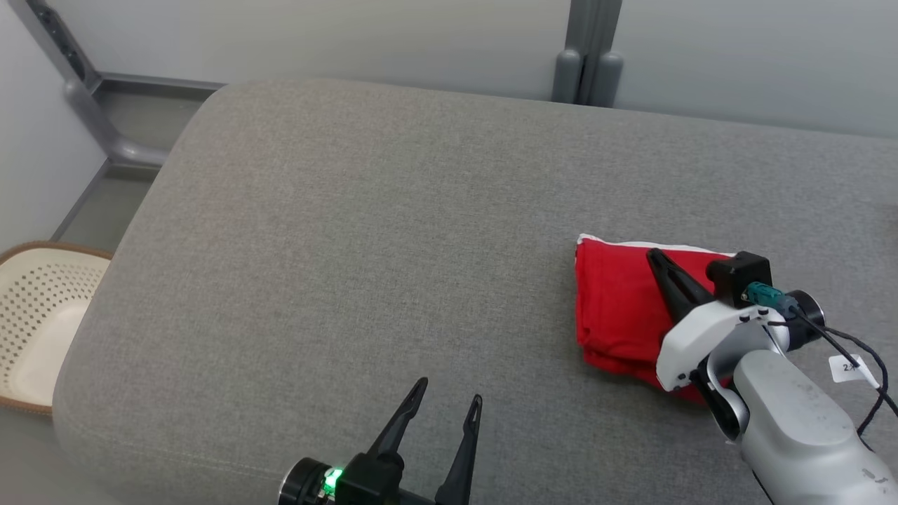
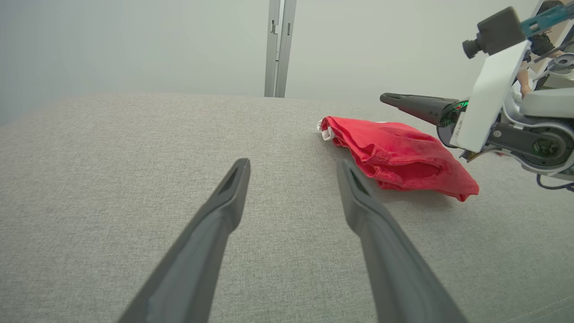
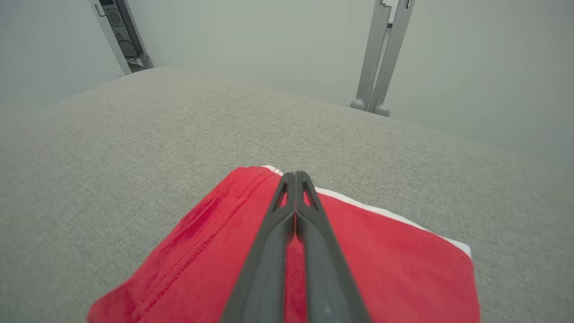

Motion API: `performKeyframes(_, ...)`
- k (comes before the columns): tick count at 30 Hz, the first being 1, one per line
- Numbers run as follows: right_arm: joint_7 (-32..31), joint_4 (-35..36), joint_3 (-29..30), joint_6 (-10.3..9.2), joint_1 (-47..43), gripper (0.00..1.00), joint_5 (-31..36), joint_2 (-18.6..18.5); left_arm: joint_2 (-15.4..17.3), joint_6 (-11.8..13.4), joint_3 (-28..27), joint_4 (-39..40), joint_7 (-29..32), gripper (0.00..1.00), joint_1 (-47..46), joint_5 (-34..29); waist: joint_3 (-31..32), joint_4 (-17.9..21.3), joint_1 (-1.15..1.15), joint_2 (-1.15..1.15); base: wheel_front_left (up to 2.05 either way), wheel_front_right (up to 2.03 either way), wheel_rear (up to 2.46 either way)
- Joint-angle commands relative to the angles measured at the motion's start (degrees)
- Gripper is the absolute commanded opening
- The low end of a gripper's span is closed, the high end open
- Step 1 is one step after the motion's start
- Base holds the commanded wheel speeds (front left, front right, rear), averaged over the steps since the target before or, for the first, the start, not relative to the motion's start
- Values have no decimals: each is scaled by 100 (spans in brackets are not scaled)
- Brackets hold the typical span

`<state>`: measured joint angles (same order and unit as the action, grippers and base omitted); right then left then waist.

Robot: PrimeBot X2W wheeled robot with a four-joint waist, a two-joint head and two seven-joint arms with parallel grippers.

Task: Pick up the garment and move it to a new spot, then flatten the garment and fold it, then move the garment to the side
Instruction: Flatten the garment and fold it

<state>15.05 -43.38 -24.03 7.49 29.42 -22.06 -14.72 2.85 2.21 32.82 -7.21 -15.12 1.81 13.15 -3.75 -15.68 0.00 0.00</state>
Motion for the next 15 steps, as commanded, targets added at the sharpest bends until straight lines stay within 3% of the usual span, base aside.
performKeyframes(1,13,-85,188,0,-132,0,182,29,9,26,13,0,0,100,-110,25,-216,-227,0,0,0,0,0)
performKeyframes(7,13,-339,865,0,-383,0,813,246,10,57,115,-1,0,100,-199,78,-367,-393,0,0,0,0,0)
performKeyframes(15,13,-595,1218,0,-490,0,1126,375,10,79,192,-13,0,100,-307,86,-523,-517,0,0,0,0,0)
